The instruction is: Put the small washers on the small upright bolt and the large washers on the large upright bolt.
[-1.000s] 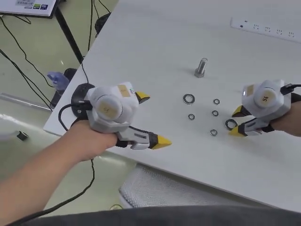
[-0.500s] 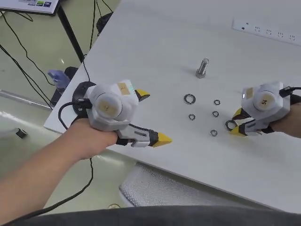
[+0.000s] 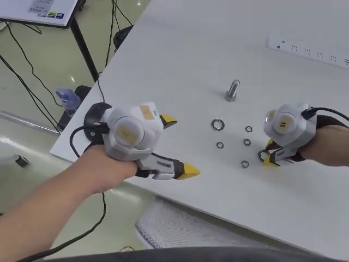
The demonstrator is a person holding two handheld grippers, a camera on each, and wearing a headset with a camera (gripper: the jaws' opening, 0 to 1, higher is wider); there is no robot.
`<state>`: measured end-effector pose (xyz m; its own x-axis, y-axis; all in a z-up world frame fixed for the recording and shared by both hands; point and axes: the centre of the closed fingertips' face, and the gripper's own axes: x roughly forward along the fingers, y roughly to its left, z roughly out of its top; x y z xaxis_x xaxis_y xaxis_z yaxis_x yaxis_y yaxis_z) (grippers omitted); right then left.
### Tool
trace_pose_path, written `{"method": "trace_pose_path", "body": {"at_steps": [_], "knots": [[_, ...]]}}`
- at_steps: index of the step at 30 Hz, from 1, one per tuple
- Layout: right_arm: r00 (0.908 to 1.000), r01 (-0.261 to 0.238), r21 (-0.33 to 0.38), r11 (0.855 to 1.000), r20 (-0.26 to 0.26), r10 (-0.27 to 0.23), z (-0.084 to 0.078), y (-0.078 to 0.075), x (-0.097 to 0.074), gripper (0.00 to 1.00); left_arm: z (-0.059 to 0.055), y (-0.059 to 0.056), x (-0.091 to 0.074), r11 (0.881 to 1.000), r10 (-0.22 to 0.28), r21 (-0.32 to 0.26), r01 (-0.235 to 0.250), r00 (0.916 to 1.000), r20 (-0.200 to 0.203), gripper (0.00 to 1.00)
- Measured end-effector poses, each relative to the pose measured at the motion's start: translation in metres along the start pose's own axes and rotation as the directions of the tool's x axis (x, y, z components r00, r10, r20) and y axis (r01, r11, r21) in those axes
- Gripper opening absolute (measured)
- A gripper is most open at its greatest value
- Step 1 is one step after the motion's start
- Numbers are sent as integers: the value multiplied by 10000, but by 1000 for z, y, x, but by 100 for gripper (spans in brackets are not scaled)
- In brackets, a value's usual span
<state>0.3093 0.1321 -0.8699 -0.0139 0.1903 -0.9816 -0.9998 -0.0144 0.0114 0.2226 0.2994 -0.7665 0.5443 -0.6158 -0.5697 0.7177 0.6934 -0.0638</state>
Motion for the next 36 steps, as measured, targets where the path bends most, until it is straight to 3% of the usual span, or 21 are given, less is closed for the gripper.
{"method": "trace_pose_path", "body": {"at_steps": [2, 11, 20, 27, 36], "knots": [[9998, -88, 416, 9991, 194, 80, 0, -1, -1, 21, 4, -1, 0, 9997, -44, -221, 47, 9999, 131, 73], [9993, -179, 376, 9991, 326, 167, -1, 0, -5, 21, 10, 0, 1, 9998, -100, -161, 102, 9999, 139, 71], [9993, -288, 442, 9986, 238, 278, 4, -2, -20, 21, 12, 3, 2, 10000, -10, -80, 12, 9997, 238, 71], [9996, -227, 490, 9985, 183, 219, 10, -13, -38, 22, 9, 3, 0, 10000, -69, -13, 69, 9999, 149, 70], [9995, 106, 479, 9988, 285, -120, 23, -39, -62, 22, 10, 1, 0, 10000, -68, -59, 69, 9998, 170, 70]]}}
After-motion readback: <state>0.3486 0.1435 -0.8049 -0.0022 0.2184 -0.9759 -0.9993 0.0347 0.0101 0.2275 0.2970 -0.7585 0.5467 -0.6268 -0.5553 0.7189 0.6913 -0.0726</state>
